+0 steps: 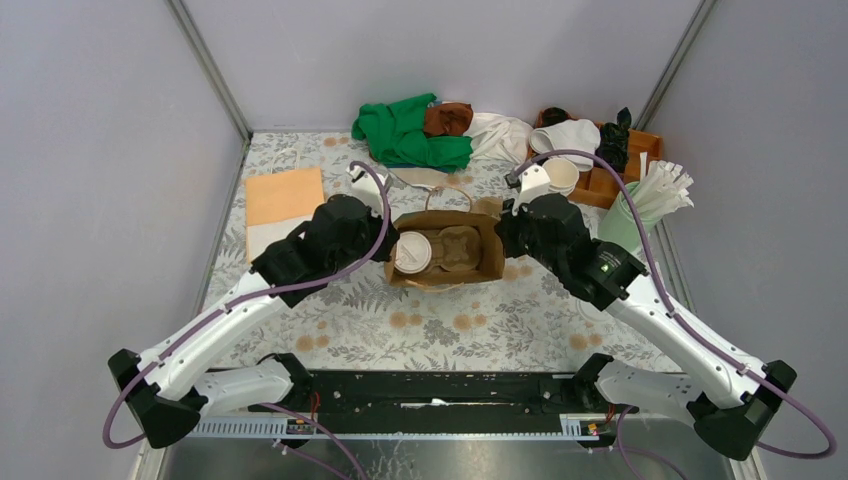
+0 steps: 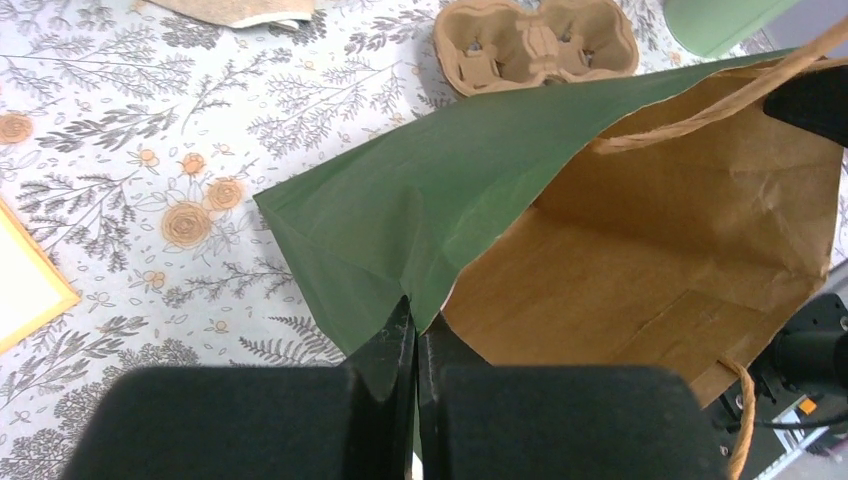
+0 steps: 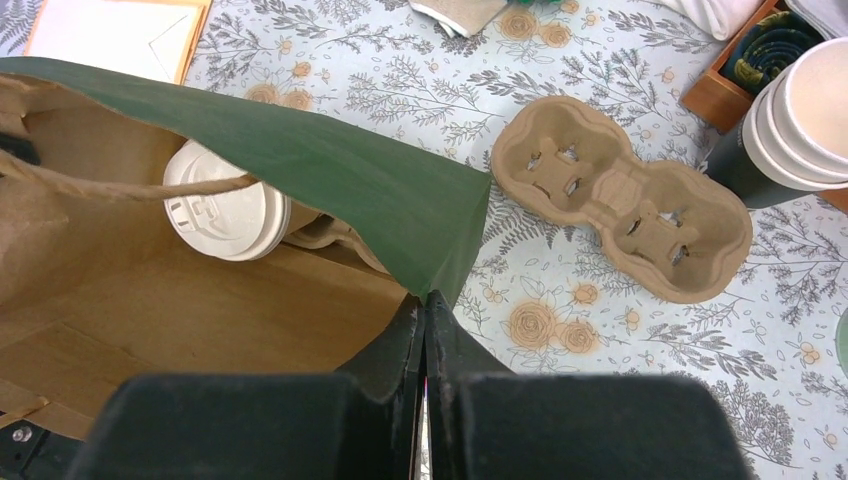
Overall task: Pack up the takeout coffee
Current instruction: Place the coffee cup on the cup tray.
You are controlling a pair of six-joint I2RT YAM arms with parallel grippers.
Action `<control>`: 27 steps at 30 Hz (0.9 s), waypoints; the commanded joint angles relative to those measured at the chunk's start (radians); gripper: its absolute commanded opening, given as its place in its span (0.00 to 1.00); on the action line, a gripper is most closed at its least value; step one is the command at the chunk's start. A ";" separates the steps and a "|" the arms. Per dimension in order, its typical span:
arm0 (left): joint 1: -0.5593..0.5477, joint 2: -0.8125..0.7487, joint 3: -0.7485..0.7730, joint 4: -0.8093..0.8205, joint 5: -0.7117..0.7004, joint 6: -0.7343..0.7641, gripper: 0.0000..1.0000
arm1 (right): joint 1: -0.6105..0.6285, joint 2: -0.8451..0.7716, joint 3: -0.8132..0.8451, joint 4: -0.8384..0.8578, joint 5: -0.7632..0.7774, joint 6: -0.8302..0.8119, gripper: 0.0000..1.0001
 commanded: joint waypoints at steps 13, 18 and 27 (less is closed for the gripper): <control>-0.019 -0.034 0.014 0.030 0.022 0.014 0.00 | 0.068 -0.020 0.085 -0.113 0.081 0.018 0.00; -0.019 0.009 0.056 -0.001 0.020 -0.010 0.00 | 0.070 0.030 0.167 -0.167 0.029 0.022 0.04; -0.019 0.020 0.060 0.010 0.006 -0.047 0.00 | 0.069 0.076 0.185 -0.143 -0.046 0.021 0.15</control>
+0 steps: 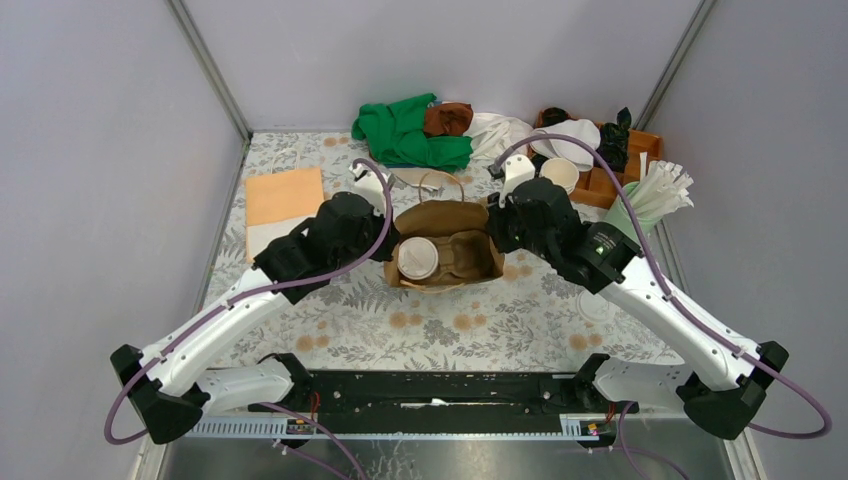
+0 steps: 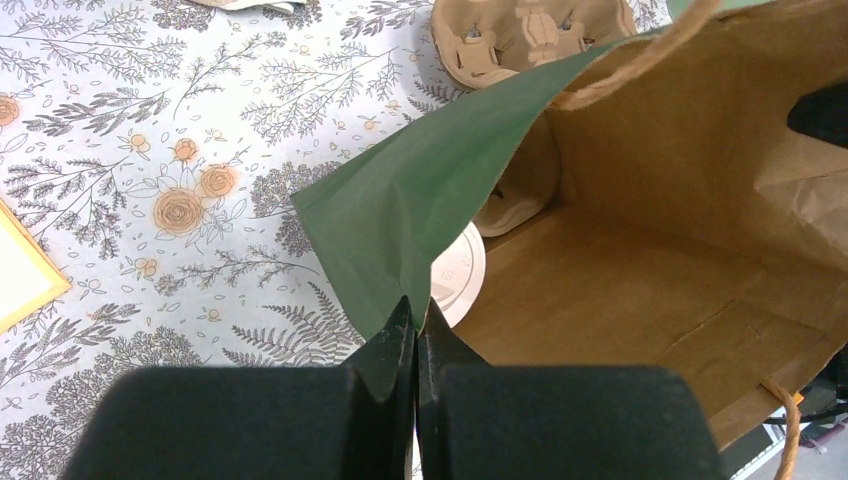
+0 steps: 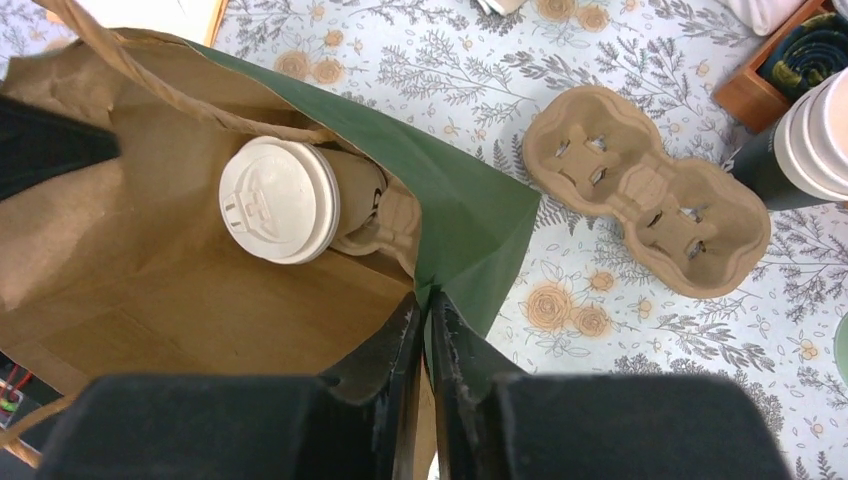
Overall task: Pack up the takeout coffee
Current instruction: Place the coffee cup on the cup tray, then pick up the straw from the storage cup.
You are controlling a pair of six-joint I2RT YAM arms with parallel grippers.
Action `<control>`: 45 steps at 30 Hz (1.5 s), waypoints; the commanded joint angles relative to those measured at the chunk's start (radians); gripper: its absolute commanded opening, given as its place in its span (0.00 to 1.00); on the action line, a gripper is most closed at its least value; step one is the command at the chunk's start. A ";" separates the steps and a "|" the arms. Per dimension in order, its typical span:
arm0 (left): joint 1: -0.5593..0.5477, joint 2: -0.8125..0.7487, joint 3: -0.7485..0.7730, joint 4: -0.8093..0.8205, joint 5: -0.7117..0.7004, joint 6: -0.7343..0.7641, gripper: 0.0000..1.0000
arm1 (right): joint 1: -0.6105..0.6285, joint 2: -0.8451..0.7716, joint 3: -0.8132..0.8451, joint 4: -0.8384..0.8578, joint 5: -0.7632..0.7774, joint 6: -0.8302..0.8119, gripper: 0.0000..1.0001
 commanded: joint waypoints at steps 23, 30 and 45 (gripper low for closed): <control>0.019 0.194 0.550 -0.373 -0.183 -0.198 0.91 | -0.047 0.114 0.467 -0.438 0.306 0.168 0.94; 0.190 0.198 0.574 -0.356 0.018 -0.171 0.87 | -0.380 0.124 0.467 -0.432 0.147 0.260 0.73; 0.402 0.245 0.535 -0.215 0.402 -0.119 0.73 | -0.782 0.406 0.433 -0.135 0.407 0.334 0.33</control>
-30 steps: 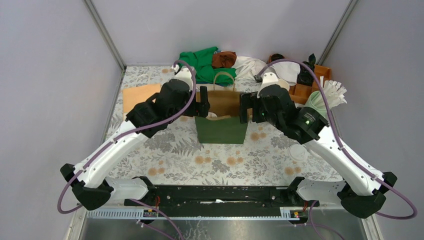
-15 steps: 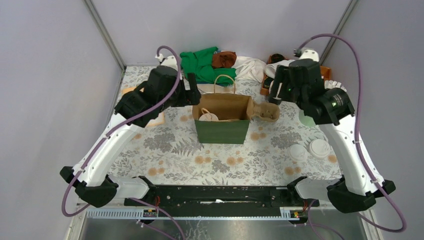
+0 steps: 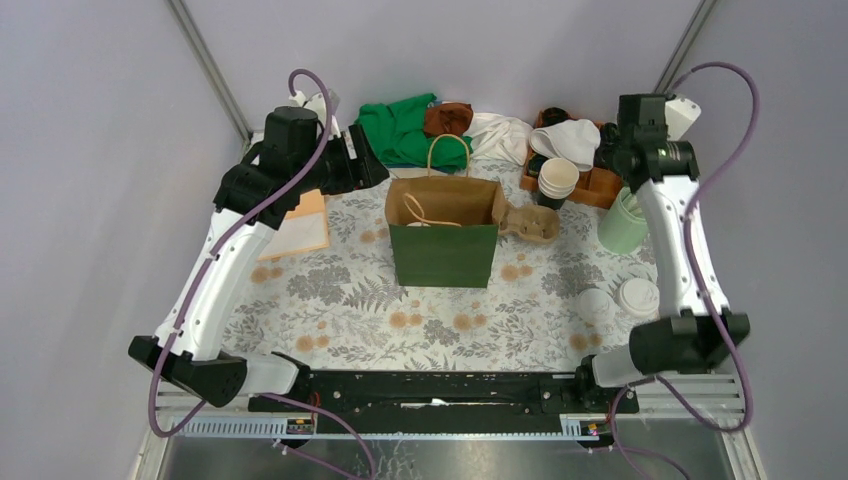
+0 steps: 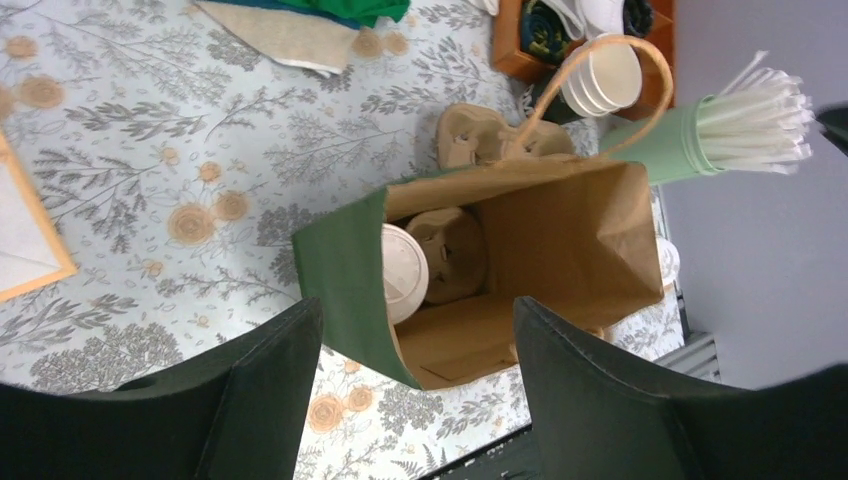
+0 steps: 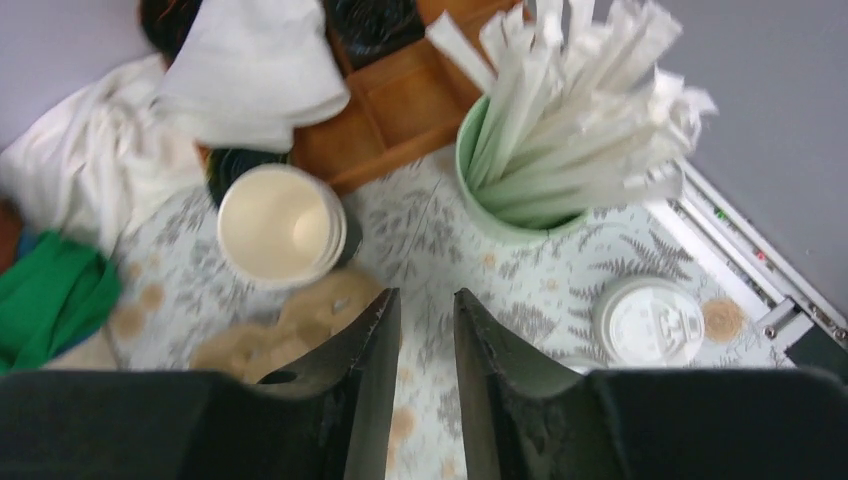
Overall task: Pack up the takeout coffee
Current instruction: Pick up the straw from the storage cup.
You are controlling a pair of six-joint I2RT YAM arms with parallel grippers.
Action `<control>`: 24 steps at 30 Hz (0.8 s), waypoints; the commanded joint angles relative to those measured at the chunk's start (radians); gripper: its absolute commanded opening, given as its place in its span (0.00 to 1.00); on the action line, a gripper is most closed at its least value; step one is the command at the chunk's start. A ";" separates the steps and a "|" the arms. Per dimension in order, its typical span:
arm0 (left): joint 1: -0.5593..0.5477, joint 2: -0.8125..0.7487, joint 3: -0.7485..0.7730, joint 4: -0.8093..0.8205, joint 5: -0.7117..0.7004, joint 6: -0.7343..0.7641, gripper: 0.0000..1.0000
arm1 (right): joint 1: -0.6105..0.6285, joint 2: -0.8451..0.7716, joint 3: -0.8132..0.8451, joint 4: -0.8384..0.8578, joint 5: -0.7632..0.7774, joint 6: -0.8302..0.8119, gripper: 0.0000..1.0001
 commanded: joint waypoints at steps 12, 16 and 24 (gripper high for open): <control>0.037 -0.046 -0.098 0.165 0.116 0.038 0.75 | -0.032 0.446 0.221 0.295 0.374 -0.302 0.43; 0.043 -0.053 -0.124 0.188 0.117 0.030 0.75 | -0.032 0.453 0.176 0.394 0.447 -0.424 0.45; 0.053 -0.047 -0.157 0.198 0.135 0.029 0.75 | -0.044 0.480 0.168 0.442 0.473 -0.509 0.47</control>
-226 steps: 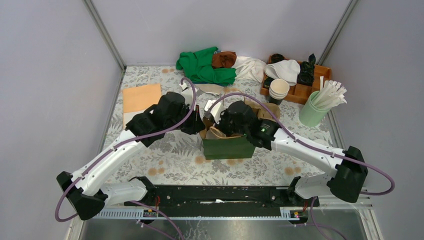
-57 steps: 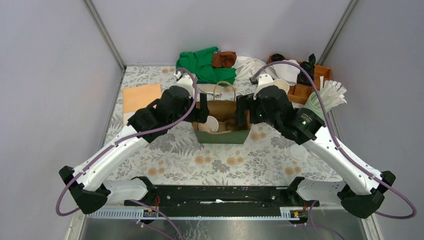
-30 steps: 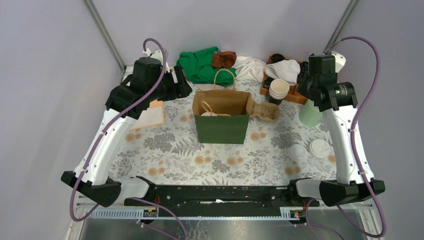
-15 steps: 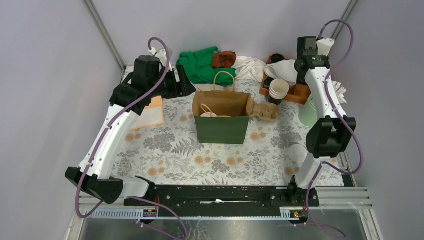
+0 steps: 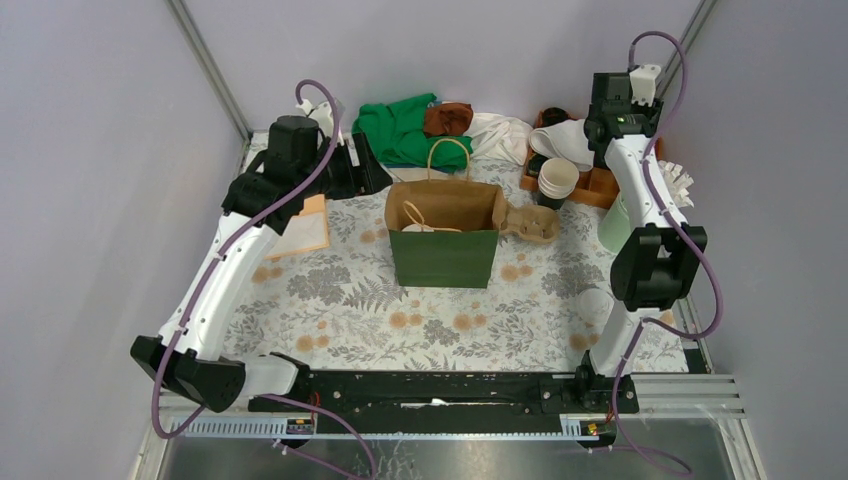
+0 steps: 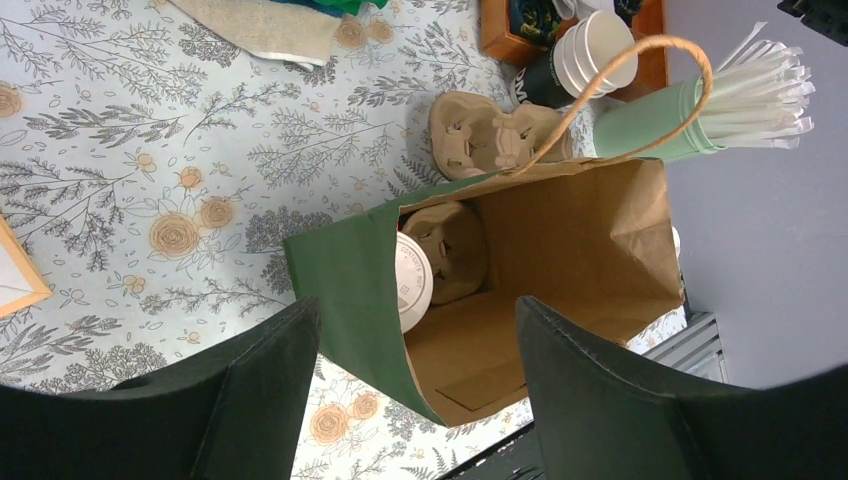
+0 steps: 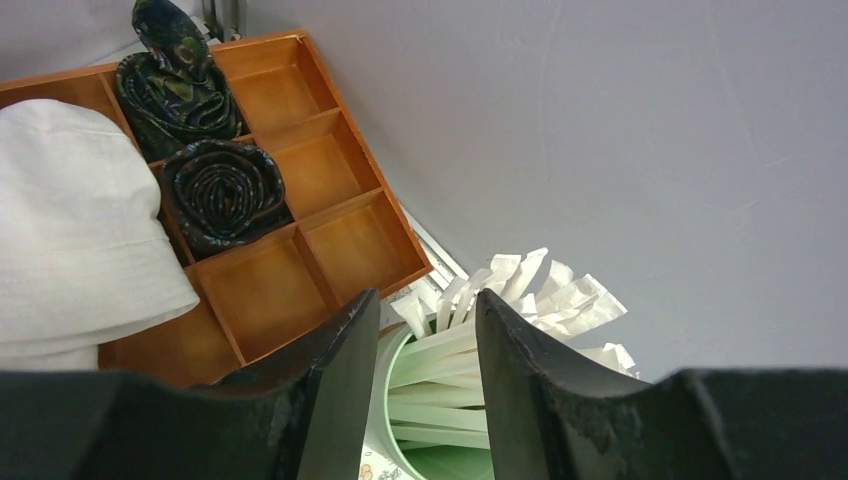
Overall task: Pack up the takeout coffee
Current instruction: Pick up the straw from the storage cup.
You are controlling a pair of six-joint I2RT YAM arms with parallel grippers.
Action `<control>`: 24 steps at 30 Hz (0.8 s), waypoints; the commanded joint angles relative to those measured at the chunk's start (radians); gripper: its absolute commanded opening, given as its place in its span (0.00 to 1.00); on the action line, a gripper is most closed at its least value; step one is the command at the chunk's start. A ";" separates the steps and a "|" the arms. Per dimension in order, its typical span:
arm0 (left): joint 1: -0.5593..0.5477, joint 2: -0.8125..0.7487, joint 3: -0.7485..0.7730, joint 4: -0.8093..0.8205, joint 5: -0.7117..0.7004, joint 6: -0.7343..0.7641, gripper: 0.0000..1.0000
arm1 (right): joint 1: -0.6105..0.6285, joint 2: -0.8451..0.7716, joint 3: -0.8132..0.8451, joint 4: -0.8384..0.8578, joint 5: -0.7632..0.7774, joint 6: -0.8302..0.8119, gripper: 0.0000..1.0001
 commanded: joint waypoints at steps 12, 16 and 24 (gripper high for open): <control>0.041 -0.031 -0.100 0.126 0.039 -0.017 0.76 | -0.012 0.066 -0.022 -0.022 0.023 0.025 0.49; 0.045 -0.031 -0.109 0.131 0.042 -0.015 0.76 | -0.012 0.077 -0.033 -0.014 0.052 0.014 0.50; 0.051 -0.023 -0.116 0.143 0.054 -0.021 0.76 | -0.012 0.079 -0.063 0.032 0.098 -0.031 0.49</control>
